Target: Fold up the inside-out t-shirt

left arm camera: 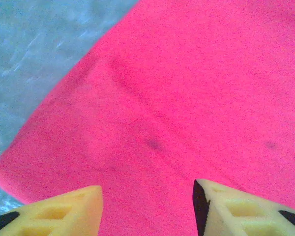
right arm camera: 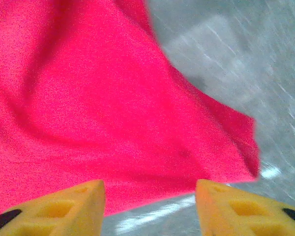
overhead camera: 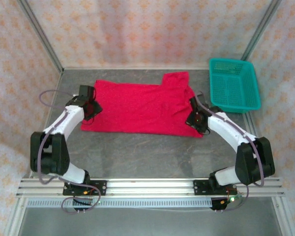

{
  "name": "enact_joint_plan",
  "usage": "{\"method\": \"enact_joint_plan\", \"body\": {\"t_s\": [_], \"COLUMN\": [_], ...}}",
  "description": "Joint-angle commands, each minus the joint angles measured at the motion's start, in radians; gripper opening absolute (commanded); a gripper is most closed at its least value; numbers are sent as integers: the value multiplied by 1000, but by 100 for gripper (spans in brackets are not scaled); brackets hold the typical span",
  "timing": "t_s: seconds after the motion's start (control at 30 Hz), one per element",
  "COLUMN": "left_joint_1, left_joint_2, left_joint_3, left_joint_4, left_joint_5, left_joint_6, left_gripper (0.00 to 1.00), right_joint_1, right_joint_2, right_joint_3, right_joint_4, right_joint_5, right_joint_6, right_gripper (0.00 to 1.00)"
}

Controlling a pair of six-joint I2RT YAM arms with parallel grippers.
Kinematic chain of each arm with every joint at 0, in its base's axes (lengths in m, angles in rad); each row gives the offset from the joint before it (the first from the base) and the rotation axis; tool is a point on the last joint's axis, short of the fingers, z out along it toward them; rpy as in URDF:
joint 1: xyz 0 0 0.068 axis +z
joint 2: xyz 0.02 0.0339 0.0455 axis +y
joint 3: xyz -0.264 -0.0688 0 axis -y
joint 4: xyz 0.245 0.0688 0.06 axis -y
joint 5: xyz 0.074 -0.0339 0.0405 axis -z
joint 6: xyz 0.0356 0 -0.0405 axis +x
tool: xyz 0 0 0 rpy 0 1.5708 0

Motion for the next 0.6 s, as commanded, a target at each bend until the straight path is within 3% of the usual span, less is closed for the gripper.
{"method": "enact_joint_plan", "body": {"t_s": [0.0, 0.17, 0.3, 0.43, 0.57], "left_joint_1": [-104, -132, -129, -93, -47], "left_joint_2": [-36, 68, 144, 214, 252], "left_joint_3": [72, 122, 148, 129, 46], "left_joint_4": [-30, 7, -1, 15, 68], "left_joint_5": [-81, 35, 16, 30, 78], "left_joint_6": [24, -1, 26, 39, 23], "left_gripper": [54, 54, 54, 54, 54], "right_joint_1": [17, 17, 16, 16, 16], "right_joint_2": [23, 222, 345, 399, 350], "right_joint_3": [78, 235, 290, 233, 91], "right_joint_4": [66, 93, 113, 149, 162], "right_joint_5": [-13, -26, -50, -72, -51], "right_joint_6": [-7, 4, 19, 55, 70], "right_gripper": [53, 53, 53, 52, 52]}}
